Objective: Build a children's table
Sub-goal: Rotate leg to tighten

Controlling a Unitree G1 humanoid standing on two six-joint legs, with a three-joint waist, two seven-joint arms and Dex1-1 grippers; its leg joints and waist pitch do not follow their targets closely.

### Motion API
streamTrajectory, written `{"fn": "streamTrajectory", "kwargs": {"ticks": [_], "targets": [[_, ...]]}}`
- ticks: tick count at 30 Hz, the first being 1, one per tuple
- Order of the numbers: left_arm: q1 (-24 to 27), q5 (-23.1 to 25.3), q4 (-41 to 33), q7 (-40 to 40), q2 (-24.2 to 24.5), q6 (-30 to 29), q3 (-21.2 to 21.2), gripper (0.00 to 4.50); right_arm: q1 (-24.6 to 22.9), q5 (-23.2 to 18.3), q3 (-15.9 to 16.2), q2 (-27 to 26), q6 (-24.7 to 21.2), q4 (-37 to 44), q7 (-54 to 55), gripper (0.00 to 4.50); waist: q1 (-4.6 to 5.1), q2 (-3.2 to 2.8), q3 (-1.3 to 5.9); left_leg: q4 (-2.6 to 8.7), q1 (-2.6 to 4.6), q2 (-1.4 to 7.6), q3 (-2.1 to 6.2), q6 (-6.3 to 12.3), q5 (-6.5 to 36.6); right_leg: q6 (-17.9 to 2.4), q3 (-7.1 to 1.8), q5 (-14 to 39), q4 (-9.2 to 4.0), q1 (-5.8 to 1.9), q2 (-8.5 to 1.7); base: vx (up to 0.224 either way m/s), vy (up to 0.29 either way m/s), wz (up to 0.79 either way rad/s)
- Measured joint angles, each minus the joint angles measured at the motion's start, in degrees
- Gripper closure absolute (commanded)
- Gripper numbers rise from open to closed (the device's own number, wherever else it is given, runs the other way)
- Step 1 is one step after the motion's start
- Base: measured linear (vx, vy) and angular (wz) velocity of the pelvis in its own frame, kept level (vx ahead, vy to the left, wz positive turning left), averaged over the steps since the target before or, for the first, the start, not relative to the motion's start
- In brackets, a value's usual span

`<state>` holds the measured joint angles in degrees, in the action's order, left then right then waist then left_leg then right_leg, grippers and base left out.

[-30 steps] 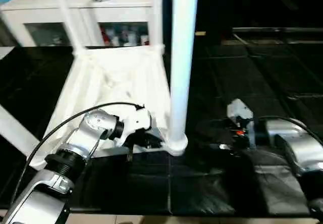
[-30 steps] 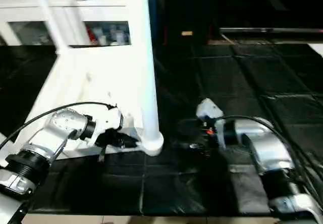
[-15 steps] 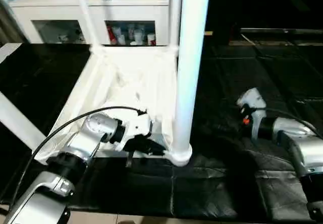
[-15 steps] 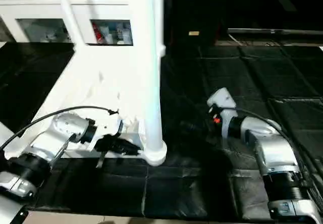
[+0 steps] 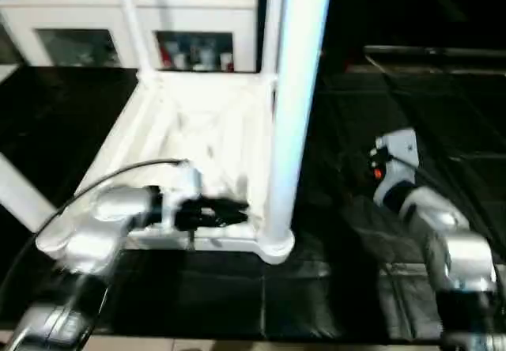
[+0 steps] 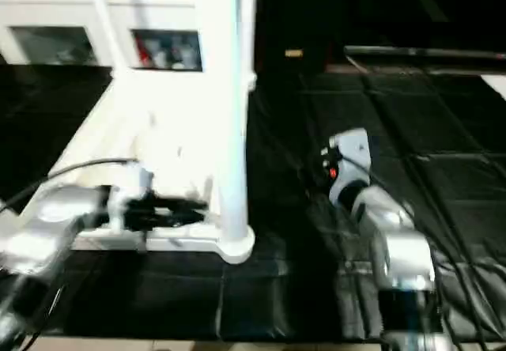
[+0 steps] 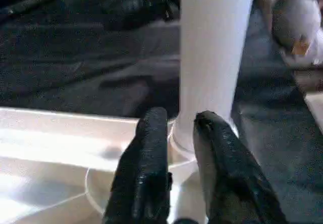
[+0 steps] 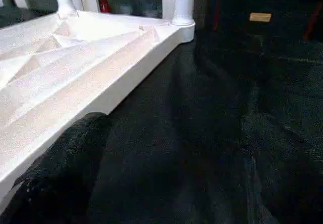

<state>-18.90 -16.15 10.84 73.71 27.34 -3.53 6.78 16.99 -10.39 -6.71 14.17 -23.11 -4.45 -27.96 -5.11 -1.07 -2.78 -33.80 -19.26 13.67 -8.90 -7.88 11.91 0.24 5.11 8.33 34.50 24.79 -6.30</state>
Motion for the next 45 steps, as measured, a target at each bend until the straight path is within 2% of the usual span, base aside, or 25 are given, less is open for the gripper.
{"fn": "streamTrajectory", "kwargs": {"ticks": [4, 5, 9, 11, 13, 15, 16, 19, 24, 34, 36, 39, 40, 41, 43, 45], "targets": [[6.7, 1.2, -8.4, -0.3, 6.0, -4.0, 0.7, 3.07, -2.2, -0.5, 2.7, 2.4, -2.0, 3.5, -2.9, 0.00, 0.83, 0.31, 0.00, 0.04, 0.04, 0.08, -0.02, 0.00, 0.0, 0.0, -0.04, 0.0, 0.00, 0.04, 0.12, 0.000, 0.000, 0.00], [7.2, 1.6, -8.5, -0.3, 6.4, -4.3, 0.9, 3.03, -2.3, -0.5, 2.9, 2.7, -2.4, 3.9, -3.5, 0.00, 0.87, 0.32, -0.01, 0.03, 0.05, 0.07, -0.02, 0.00, 0.0, 0.0, -0.06, 0.0, 0.00, 0.04, 0.13, 0.000, 0.000, 0.00], [7.3, 5.2, -9.1, -0.2, 8.8, -5.2, 3.3, 2.65, -3.7, -0.4, 7.2, 6.3, -3.6, 6.3, -8.2, 0.00, 0.41, 0.51, 0.00, 0.00, 0.12, 0.05, -0.01, 0.00, 0.0, 0.0, -0.19, 0.0, -0.01, -0.03, 0.16, 0.000, 0.000, 0.00], [6.9, 7.2, -8.8, -0.3, 9.4, -4.7, 3.9, 2.50, -3.9, -0.4, 7.4, 6.9, -4.0, 6.7, -9.1, 0.00, 0.36, 0.51, 0.00, -0.03, 0.13, 0.03, -0.02, 0.00, 0.0, 0.0, -0.32, 0.0, -0.02, -0.03, 0.21, 0.000, 0.000, 0.00], [5.5, 10.6, -6.7, -1.8, 9.9, -2.0, 5.6, 2.40, -4.3, -0.4, 7.4, 8.0, -4.5, 7.8, -9.6, 0.00, 0.22, 0.49, 0.00, -0.04, 0.14, 0.02, -0.02, 0.00, 0.0, 0.0, -0.52, 0.0, -0.01, -0.04, 0.36, 0.000, 0.000, 0.00], [4.1, 14.6, -4.1, -4.7, 10.6, 1.1, 6.6, 2.23, -4.4, -0.4, 7.3, 8.8, -5.0, 8.9, -9.9, 0.00, 0.28, 0.49, 0.00, -0.04, 0.21, 0.06, 0.01, 0.00, 0.0, 0.0, -1.29, 0.0, -0.01, -0.04, 0.97, 0.000, 0.000, 0.00], [2.6, 18.2, -1.4, -7.6, 10.8, 3.4, 7.5, 2.18, -4.4, -0.4, 7.4, 9.4, -5.1, 9.0, -10.0, 0.00, 0.32, 0.49, 0.01, -0.03, 0.20, 0.07, 0.03, 0.00, 0.0, 0.0, -1.37, 0.0, 0.00, -0.04, 1.05, 0.000, 0.000, 0.00], [2.0, 22.1, 1.7, -10.2, 11.4, 6.2, 9.1, 1.86, -5.4, -0.4, 7.4, 9.8, -5.3, 9.5, -10.0, 0.00, 0.38, 0.40, 0.05, -0.03, 0.21, 0.06, 0.03, -0.03, 0.0, 0.0, -1.43, 0.0, 0.02, 0.01, 1.06, 0.000, 0.000, 0.00], [0.0, 24.8, 4.5, -13.4, 11.6, 8.1, 9.7, 1.53, -5.8, -0.4, 8.2, 9.7, -5.4, 9.7, -10.0, 0.00, 0.30, 0.39, 0.05, -0.06, 0.22, 0.06, 0.03, -0.04, 0.0, 0.0, -1.44, -0.1, 0.10, 0.04, 1.06, 0.000, 0.000, 0.00], [-0.3, 25.4, 6.5, -16.8, 11.5, 11.5, 9.1, 0.88, -6.9, -0.5, 8.9, 9.6, -5.4, 10.6, -9.9, 0.00, 0.07, 0.47, 0.03, -0.11, 0.21, 0.05, 0.06, -0.04, 0.0, 0.0, -1.45, -0.1, 0.26, 0.09, 1.05, 0.000, 0.000, 0.00], [0.3, 24.6, 6.2, -17.3, 11.0, 11.1, 8.1, 0.71, -6.9, -0.5, 9.1, 9.6, -5.5, 10.6, -9.5, 0.00, 0.12, 0.47, 0.03, -0.12, 0.20, 0.05, 0.06, -0.04, 0.0, 0.0, -1.46, -0.1, 0.28, 0.10, 1.05, 0.000, 0.000, 0.00], [3.0, 19.4, 3.4, -18.3, 8.8, 9.5, 3.6, 0.55, -7.4, -0.5, 9.0, 9.2, -5.4, 11.1, -8.5, 0.00, 0.15, 0.61, -0.02, -0.16, 0.20, 0.06, 0.06, -0.05, 0.0, 0.0, -1.46, -0.1, 0.35, 0.14, 1.05, 0.000, 0.000, 0.00], [5.8, 13.9, -0.5, -19.0, 6.9, 7.1, -0.3, 0.46, -7.6, -0.4, 8.7, 8.5, -5.2, 11.2, -7.3, 0.00, 0.21, 0.64, -0.02, -0.19, 0.21, 0.06, 0.05, -0.05, 0.0, 0.0, -1.47, -0.1, 0.37, 0.14, 1.04, 0.000, 0.000, 0.00], [6.3, 11.8, -2.1, -19.3, 5.9, 6.3, -1.3, 0.46, -7.8, -0.4, 8.4, 8.3, -5.1, 11.2, -6.8, 0.00, 0.23, 0.65, -0.03, -0.24, 0.20, 0.05, 0.04, -0.05, 0.0, 0.0, -1.47, -0.1, 0.38, 0.13, 1.03, 0.000, 0.000, 0.00], [10.6, 4.5, -8.5, -22.8, 1.9, 1.4, -6.9, 0.20, -7.9, -0.1, 6.5, 5.3, -3.7, 11.2, -2.9, 0.00, 0.53, 0.63, -0.01, -0.29, 0.19, 0.06, 0.03, -0.06, 0.0, 0.0, -1.48, -0.1, 0.37, 0.16, 1.04, 0.000, 0.000, 0.00], [12.7, 0.9, -11.7, -26.5, -0.5, -2.1, -9.9, 0.10, -7.9, 0.0, 5.0, 3.5, -3.0, 11.4, 0.4, 0.00, 0.95, 0.66, -0.02, -0.29, 0.18, 0.06, 0.04, -0.06, 0.0, 0.0, -1.45, 0.0, 0.35, 0.16, 1.05, 0.000, 0.000, 0.00]]}}
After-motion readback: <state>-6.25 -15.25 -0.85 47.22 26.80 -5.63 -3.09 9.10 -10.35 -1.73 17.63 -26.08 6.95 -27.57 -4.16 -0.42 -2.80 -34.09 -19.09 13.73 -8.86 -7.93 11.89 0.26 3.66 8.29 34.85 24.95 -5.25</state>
